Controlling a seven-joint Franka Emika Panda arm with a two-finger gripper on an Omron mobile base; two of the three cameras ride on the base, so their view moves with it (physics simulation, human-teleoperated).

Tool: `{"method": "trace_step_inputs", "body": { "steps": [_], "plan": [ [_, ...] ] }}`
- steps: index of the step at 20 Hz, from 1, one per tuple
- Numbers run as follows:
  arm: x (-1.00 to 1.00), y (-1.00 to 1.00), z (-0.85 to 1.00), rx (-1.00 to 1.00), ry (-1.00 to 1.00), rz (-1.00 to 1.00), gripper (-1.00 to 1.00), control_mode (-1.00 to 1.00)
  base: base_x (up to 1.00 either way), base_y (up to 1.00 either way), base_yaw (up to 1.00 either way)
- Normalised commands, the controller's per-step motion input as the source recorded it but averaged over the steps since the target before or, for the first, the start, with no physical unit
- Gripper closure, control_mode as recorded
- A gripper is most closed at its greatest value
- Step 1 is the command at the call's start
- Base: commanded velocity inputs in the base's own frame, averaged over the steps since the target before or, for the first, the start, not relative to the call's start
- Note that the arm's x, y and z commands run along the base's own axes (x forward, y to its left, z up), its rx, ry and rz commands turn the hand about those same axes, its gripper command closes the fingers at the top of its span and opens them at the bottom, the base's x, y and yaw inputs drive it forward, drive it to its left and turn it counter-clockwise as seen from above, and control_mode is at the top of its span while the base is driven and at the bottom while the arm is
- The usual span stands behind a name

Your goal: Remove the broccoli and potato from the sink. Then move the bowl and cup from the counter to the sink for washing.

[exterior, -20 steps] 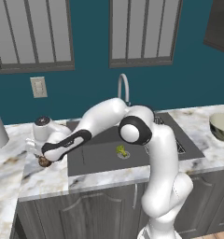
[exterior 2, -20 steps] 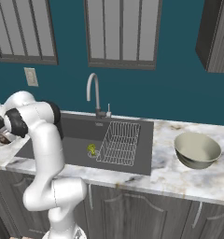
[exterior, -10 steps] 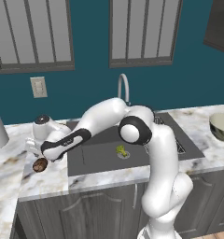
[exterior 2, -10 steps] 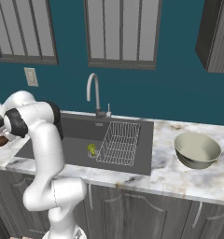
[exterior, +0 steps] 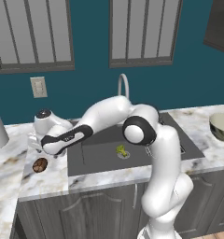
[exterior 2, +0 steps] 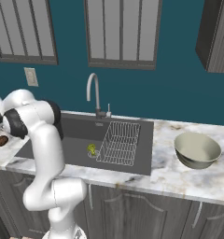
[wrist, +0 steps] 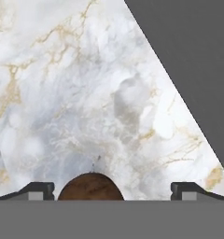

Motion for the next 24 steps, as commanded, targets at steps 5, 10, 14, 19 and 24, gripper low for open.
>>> {"method": "trace_step_inputs", "body": {
  "steps": [5, 10, 14, 19, 24],
  "plan": [
    [-0.03, -0.23, 0.24, 0.0, 0.01, -0.03, -1.0, -1.0, 0.0, 0.0, 0.0],
    [-0.07, -0.26, 0.23, 0.0, 0.0, -0.02, -1.0, -1.0, 0.0, 0.0, 0.0],
    [-0.09, -0.28, 0.19, 0.0, 0.0, -0.01, -1.0, -1.0, 0.0, 0.0, 0.0],
    [-0.1, -0.31, 0.15, -0.01, 0.0, 0.0, -1.0, -1.0, 0.0, 0.0, 0.0],
    [-0.14, -0.34, 0.13, -0.01, 0.0, 0.06, -1.0, -1.0, 0.0, 0.0, 0.0]
  ]
}}
